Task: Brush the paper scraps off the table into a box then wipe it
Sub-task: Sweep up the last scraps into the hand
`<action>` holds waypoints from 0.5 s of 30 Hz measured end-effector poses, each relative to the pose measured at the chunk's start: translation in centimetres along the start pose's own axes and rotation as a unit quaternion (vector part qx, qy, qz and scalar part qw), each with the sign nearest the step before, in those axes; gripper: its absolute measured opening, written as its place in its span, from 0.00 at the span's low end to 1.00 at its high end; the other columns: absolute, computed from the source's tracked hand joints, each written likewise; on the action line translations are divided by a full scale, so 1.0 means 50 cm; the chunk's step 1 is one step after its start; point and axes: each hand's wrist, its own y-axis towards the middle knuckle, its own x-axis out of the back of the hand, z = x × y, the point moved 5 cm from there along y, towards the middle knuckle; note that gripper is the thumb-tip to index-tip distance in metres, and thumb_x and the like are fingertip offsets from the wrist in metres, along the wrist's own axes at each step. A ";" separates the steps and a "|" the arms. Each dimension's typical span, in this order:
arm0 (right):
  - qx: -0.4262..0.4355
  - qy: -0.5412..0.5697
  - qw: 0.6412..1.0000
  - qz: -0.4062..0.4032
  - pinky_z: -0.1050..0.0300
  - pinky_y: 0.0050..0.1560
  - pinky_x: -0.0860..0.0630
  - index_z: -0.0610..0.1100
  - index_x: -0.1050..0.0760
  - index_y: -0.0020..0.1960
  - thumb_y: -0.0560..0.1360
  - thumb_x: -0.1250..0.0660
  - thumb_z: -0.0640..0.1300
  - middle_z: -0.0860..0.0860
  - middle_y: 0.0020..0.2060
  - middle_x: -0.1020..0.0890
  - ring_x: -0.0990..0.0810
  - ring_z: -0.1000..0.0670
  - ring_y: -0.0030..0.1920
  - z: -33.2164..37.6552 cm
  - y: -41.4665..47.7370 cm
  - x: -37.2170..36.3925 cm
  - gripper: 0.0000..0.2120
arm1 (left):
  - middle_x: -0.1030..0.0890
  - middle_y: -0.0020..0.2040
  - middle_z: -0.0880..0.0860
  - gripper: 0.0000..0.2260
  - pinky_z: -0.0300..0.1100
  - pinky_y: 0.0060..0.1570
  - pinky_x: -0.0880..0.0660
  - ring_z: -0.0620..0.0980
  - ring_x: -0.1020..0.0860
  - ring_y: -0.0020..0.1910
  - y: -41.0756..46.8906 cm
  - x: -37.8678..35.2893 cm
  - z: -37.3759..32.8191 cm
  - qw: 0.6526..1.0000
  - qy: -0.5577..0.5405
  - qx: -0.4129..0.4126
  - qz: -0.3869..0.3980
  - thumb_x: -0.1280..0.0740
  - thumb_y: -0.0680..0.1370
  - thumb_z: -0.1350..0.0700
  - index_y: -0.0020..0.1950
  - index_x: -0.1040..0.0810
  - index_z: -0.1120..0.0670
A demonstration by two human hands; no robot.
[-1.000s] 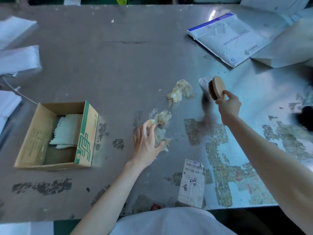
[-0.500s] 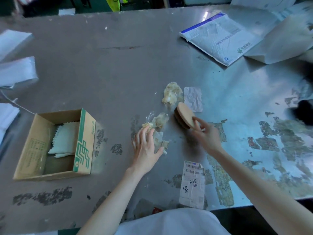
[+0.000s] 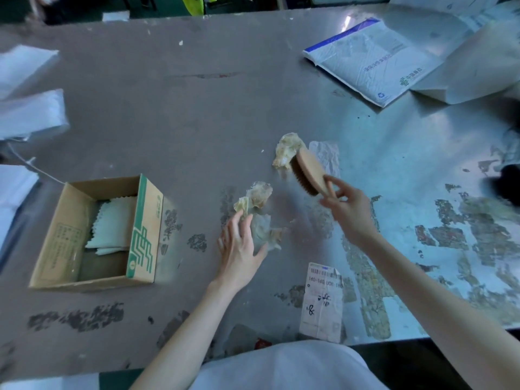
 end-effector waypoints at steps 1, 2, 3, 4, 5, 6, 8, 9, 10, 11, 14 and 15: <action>-0.007 0.004 1.000 -0.024 0.65 0.26 0.33 0.52 0.24 0.64 0.68 0.31 0.33 0.50 0.36 0.24 0.30 0.57 0.24 0.005 0.026 0.010 0.27 | 0.43 0.73 0.55 0.31 0.54 0.65 0.40 0.55 0.41 0.70 0.001 0.000 -0.001 1.000 0.003 -0.001 0.001 0.35 0.76 0.44 0.73 0.41 0.55; -0.011 0.001 0.999 -0.047 0.61 0.28 0.32 0.51 0.25 0.65 0.68 0.32 0.33 0.49 0.35 0.24 0.30 0.54 0.25 0.011 0.051 0.021 0.27 | 0.43 0.73 0.55 0.31 0.54 0.65 0.40 0.55 0.41 0.70 0.002 -0.001 -0.002 1.000 0.007 -0.001 0.002 0.35 0.76 0.43 0.73 0.41 0.56; -0.016 -0.009 0.997 -0.068 0.59 0.31 0.32 0.50 0.25 0.65 0.68 0.32 0.34 0.47 0.36 0.24 0.30 0.51 0.27 0.015 0.076 0.030 0.28 | 0.43 0.73 0.55 0.31 0.53 0.65 0.40 0.55 0.41 0.71 0.004 -0.001 -0.002 1.000 0.011 -0.001 0.003 0.36 0.76 0.43 0.73 0.41 0.56; -0.023 -0.021 0.996 -0.087 0.58 0.33 0.31 0.49 0.25 0.66 0.67 0.33 0.34 0.45 0.38 0.23 0.30 0.50 0.29 0.014 0.098 0.039 0.28 | 0.43 0.73 0.55 0.31 0.53 0.64 0.40 0.55 0.41 0.71 0.006 -0.001 -0.003 1.000 0.016 -0.001 0.003 0.36 0.76 0.43 0.73 0.41 0.56; -0.033 -0.036 0.994 -0.101 0.57 0.35 0.31 0.48 0.25 0.66 0.68 0.34 0.34 0.43 0.41 0.22 0.28 0.48 0.32 0.012 0.119 0.047 0.28 | 0.43 0.73 0.55 0.31 0.53 0.64 0.40 0.55 0.41 0.70 0.008 -0.002 -0.003 1.000 0.021 0.000 0.003 0.36 0.76 0.43 0.73 0.41 0.57; -0.044 -0.054 0.992 -0.110 0.57 0.37 0.30 0.48 0.26 0.66 0.69 0.35 0.34 0.41 0.44 0.21 0.26 0.46 0.35 0.006 0.136 0.052 0.27 | 0.42 0.73 0.56 0.31 0.53 0.64 0.40 0.55 0.41 0.70 0.009 -0.002 -0.003 1.000 0.026 0.001 0.002 0.36 0.76 0.43 0.72 0.41 0.57; -0.058 -0.095 0.988 -0.107 0.53 0.41 0.26 0.48 0.26 0.67 0.70 0.36 0.36 0.39 0.52 0.19 0.22 0.43 0.43 -0.011 0.155 0.051 0.26 | 0.41 0.72 0.57 0.30 0.54 0.63 0.38 0.56 0.40 0.71 0.011 -0.003 -0.002 0.999 0.041 0.000 -0.002 0.35 0.76 0.44 0.72 0.39 0.58; -0.060 -0.115 0.987 -0.096 0.51 0.43 0.24 0.49 0.26 0.66 0.70 0.37 0.37 0.40 0.54 0.19 0.20 0.41 0.46 -0.017 0.156 0.046 0.25 | 0.40 0.72 0.57 0.30 0.55 0.63 0.37 0.57 0.40 0.71 0.012 -0.005 -0.001 0.999 0.047 -0.002 -0.006 0.34 0.75 0.45 0.71 0.38 0.58; -0.055 -0.128 0.987 -0.082 0.50 0.45 0.23 0.50 0.26 0.66 0.71 0.37 0.38 0.40 0.54 0.18 0.19 0.40 0.47 -0.023 0.152 0.037 0.24 | 0.38 0.71 0.58 0.29 0.55 0.62 0.36 0.57 0.39 0.70 0.014 -0.006 0.000 0.999 0.050 -0.004 -0.009 0.34 0.75 0.46 0.70 0.37 0.58; -0.047 -0.128 0.988 -0.068 0.51 0.45 0.23 0.50 0.26 0.66 0.71 0.38 0.40 0.40 0.52 0.17 0.19 0.41 0.47 -0.026 0.141 0.025 0.23 | 0.37 0.70 0.58 0.29 0.55 0.61 0.35 0.57 0.38 0.69 0.015 -0.006 0.000 0.999 0.050 -0.005 -0.012 0.33 0.74 0.46 0.69 0.36 0.58; -0.004 -0.120 0.993 -0.013 0.53 0.44 0.23 0.50 0.24 0.64 0.74 0.38 0.45 0.42 0.46 0.17 0.18 0.44 0.41 -0.023 0.091 -0.019 0.19 | 0.33 0.67 0.57 0.28 0.53 0.57 0.33 0.57 0.34 0.65 0.024 -0.002 0.002 0.999 0.046 0.001 -0.026 0.30 0.72 0.48 0.67 0.34 0.58; 0.011 -0.133 0.991 0.008 0.54 0.44 0.24 0.50 0.24 0.63 0.74 0.36 0.45 0.43 0.45 0.18 0.20 0.45 0.40 -0.019 0.071 -0.034 0.18 | 0.32 0.66 0.56 0.28 0.52 0.56 0.32 0.57 0.33 0.63 0.026 0.001 0.002 0.998 0.043 0.005 -0.034 0.29 0.71 0.49 0.67 0.33 0.57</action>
